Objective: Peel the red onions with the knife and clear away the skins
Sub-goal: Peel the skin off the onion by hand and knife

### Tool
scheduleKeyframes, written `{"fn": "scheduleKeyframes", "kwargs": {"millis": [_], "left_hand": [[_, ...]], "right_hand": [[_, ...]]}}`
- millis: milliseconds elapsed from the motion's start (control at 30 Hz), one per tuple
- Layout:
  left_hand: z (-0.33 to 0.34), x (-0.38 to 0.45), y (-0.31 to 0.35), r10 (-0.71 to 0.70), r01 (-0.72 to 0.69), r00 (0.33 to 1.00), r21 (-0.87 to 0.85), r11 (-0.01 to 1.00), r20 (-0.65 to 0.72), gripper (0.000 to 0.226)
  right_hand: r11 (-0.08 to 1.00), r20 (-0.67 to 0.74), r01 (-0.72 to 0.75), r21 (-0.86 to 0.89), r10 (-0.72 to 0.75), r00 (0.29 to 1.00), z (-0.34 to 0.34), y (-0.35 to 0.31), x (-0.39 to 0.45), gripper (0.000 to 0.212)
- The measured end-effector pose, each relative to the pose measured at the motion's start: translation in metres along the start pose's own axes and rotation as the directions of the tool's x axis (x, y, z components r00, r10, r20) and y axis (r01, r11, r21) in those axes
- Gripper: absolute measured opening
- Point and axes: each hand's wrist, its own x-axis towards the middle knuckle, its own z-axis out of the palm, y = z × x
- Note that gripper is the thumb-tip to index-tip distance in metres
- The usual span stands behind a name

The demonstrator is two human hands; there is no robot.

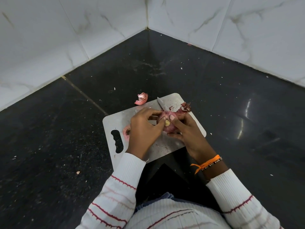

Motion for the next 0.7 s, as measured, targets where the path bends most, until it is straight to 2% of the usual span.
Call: {"fn": "scheduleKeyframes", "kwargs": {"millis": [100, 167, 200, 233, 267, 300, 333, 400, 467, 600, 700], "left_hand": [[0.0018, -0.0014, 0.0032, -0.056, 0.056, 0.998, -0.031, 0.998, 0.0, 0.015], [0.0023, -0.0012, 0.0044, -0.237, 0.238, 0.971, -0.107, 0.965, 0.026, 0.015], [0.0017, -0.0002, 0.0051, -0.368, 0.383, 0.924, -0.209, 0.9, 0.106, 0.018], [0.0008, 0.0005, 0.0058, -0.474, 0.531, 0.847, -0.341, 0.776, 0.24, 0.023], [-0.0003, 0.0004, 0.0066, -0.518, 0.641, 0.768, -0.454, 0.619, 0.377, 0.029], [-0.0016, -0.0001, 0.0067, -0.514, 0.692, 0.721, -0.53, 0.49, 0.465, 0.033], [-0.0027, -0.0003, 0.0068, -0.496, 0.701, 0.707, -0.588, 0.403, 0.504, 0.035], [-0.0031, -0.0002, 0.0051, -0.483, 0.666, 0.725, -0.68, 0.306, 0.492, 0.038], [-0.0021, 0.0005, 0.0016, -0.501, 0.628, 0.742, -0.724, 0.286, 0.446, 0.044], [-0.0004, -0.0018, -0.0018, -0.473, 0.598, 0.786, -0.687, 0.414, 0.399, 0.052], [0.0005, -0.0029, -0.0013, -0.463, 0.6, 0.789, -0.667, 0.442, 0.404, 0.055]], "right_hand": [[0.994, -0.031, 0.066, -0.086, -0.069, 0.997, -0.0015, 0.0037, 0.0011, 0.019], [0.927, -0.056, 0.226, -0.299, -0.254, 0.966, -0.001, 0.0049, 0.0021, 0.018], [0.862, -0.038, 0.314, -0.398, -0.357, 0.933, -0.0003, 0.0038, 0.0021, 0.021], [0.798, -0.002, 0.397, -0.454, -0.446, 0.895, 0.0004, 0.0026, 0.0025, 0.024], [0.747, 0.041, 0.468, -0.472, -0.511, 0.858, 0.0007, 0.0015, 0.0025, 0.027], [0.715, 0.078, 0.52, -0.467, -0.553, 0.83, 0.0005, 0.0005, 0.0022, 0.028], [0.707, 0.095, 0.545, -0.451, -0.569, 0.817, 0.0, -0.0008, 0.0016, 0.029], [0.737, 0.096, 0.529, -0.421, -0.543, 0.834, -0.0028, -0.0034, 0.0011, 0.032], [0.765, 0.075, 0.479, -0.431, -0.499, 0.864, -0.0039, -0.004, 0.0005, 0.03], [0.877, -0.091, 0.323, -0.355, -0.376, 0.922, -0.0023, -0.0004, 0.0026, 0.017], [0.918, -0.17, 0.253, -0.305, -0.314, 0.934, -0.0002, 0.0002, 0.0045, 0.012]]}}
